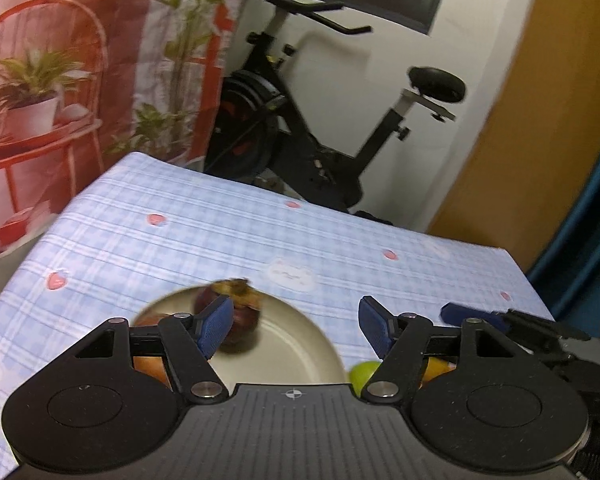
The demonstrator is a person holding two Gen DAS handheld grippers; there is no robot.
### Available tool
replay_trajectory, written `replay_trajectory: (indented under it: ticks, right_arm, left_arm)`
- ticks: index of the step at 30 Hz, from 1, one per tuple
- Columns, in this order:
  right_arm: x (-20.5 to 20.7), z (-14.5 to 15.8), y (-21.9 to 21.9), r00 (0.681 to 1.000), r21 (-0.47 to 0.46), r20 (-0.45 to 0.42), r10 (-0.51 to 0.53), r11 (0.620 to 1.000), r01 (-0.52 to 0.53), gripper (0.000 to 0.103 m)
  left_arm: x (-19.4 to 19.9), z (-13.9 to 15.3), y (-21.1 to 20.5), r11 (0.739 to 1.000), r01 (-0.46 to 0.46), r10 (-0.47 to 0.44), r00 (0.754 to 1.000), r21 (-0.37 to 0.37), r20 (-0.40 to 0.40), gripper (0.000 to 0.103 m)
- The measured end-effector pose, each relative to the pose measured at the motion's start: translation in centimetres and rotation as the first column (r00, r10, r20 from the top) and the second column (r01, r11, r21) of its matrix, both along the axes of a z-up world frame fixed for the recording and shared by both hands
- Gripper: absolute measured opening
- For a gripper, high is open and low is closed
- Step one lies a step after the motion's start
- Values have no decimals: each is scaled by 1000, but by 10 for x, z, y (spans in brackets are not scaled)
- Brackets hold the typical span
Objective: Organize fruits
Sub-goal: 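Move the left gripper back toward the yellow lemon among the fruits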
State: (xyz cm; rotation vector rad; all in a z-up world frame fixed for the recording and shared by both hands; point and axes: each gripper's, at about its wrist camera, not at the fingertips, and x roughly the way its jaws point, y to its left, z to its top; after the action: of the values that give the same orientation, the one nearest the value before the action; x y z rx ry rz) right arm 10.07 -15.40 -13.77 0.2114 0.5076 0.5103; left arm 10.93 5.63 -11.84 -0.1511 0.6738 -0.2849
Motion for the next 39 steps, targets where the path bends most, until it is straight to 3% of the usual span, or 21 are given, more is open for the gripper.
replay_trajectory:
  ticks: [13,23,31,39]
  right_arm:
    - [-37,-33,-65,964,14,61,-261,965,260,67]
    - [-41,-65,-91,951,70,4,-309,949,308,67]
    - [-41,-72,-93,959,77,-27,-280,956,282,67]
    - [-42,-72,-92,958,85,-37,-284,954,287,67]
  left_arm:
    - [-11,-19,-39,997,75,-75,997,18,-16,72]
    - [-18,-32,-50,997,73,-72,997,25,-30,72]
    - [-20,-44,-59,994,96,-94,994,44,-57,72]
    - [-26,-43,-64,991,107,-105,994,80,-35,72]
